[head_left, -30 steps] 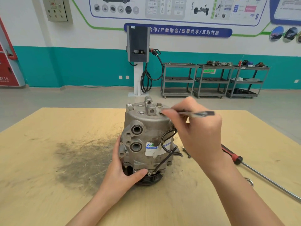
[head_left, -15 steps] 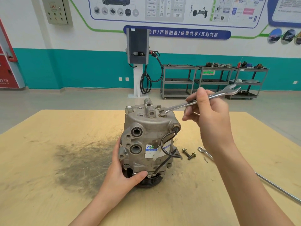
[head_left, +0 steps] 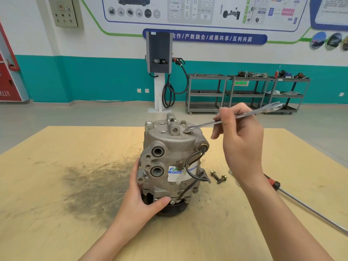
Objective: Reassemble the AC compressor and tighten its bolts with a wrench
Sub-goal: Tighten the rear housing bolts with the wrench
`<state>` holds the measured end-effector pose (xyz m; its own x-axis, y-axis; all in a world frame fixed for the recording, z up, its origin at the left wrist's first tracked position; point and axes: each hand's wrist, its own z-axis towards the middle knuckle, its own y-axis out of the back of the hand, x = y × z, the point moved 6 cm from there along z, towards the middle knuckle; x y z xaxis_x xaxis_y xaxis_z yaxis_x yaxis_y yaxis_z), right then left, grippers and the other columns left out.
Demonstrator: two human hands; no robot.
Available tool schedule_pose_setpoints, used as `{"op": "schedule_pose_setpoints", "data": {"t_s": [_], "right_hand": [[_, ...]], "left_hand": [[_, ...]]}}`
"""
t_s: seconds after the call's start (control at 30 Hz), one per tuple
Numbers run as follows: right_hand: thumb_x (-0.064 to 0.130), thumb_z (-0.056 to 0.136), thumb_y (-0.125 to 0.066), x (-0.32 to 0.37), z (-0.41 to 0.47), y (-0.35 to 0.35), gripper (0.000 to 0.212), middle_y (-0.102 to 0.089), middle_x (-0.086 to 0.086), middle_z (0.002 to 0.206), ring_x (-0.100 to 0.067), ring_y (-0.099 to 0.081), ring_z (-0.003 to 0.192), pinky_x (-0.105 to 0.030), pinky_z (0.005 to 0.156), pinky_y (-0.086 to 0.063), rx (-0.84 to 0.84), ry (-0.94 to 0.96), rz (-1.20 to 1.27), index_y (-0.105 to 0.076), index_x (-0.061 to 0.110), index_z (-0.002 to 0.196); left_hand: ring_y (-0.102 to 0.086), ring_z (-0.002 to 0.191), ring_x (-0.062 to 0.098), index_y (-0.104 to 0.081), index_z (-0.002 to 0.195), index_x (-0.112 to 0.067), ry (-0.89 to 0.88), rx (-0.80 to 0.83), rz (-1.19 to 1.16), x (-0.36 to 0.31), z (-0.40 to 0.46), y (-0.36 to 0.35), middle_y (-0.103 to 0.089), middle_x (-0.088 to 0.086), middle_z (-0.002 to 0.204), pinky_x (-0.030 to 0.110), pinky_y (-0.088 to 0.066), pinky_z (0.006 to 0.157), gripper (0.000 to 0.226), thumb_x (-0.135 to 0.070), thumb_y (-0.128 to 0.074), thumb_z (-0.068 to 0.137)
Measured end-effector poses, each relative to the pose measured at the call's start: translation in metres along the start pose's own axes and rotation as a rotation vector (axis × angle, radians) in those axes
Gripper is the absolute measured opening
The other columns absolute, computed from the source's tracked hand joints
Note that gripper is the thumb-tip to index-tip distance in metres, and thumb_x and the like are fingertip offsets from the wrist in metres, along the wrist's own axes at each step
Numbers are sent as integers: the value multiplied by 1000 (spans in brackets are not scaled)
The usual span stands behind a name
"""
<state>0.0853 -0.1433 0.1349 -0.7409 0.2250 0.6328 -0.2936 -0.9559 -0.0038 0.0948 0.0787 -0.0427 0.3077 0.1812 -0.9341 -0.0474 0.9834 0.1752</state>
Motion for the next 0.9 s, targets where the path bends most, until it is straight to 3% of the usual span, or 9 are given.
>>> {"op": "schedule_pose_setpoints", "data": {"t_s": [0.13,0.37,0.53,0.73,0.9], "right_hand": [[44,91,-53,10,-1,-1,34,-60,0,60,-17,-55,51,-38,54,-45,-6,58,-79,-55,12,79],[45,91,-52,13,1,0,38,-60,-1,60,-15,-57,53,-42,57,-47,14,37,-94,-58,9,82],[43,93,-51,14,0,-1,35,-60,0,61,-18,-56,52,-43,55,-46,17,43,-83,-57,11,81],[32,98,-47,3,3,0,30,-57,1,55,-18,-57,54,-39,59,-48,23,-67,46,-56,12,79],[32,98,-45,0,4,-1,30,-56,0,54,-20,-55,54,-39,58,-48,32,-111,108,-55,12,78]], "left_hand": [[-49,117,-18,-8,137,-61,10,-6,2,-1,0,0,-50,-42,127,-6,-34,84,120,-81,-78,40],[-50,117,-17,-7,150,-44,-1,9,-6,0,0,0,-51,-41,127,-5,-35,85,132,-74,-81,45],[-49,117,-18,-7,149,-45,0,10,5,1,0,0,-51,-41,126,-6,-34,84,127,-68,-81,48],[-48,121,-14,-11,153,-36,-9,10,23,2,1,0,-50,-25,139,-3,-35,89,126,-59,-81,51],[-50,118,-16,-11,153,-36,-17,7,22,2,1,0,-51,-38,129,-4,-35,86,125,-60,-81,52]]}}
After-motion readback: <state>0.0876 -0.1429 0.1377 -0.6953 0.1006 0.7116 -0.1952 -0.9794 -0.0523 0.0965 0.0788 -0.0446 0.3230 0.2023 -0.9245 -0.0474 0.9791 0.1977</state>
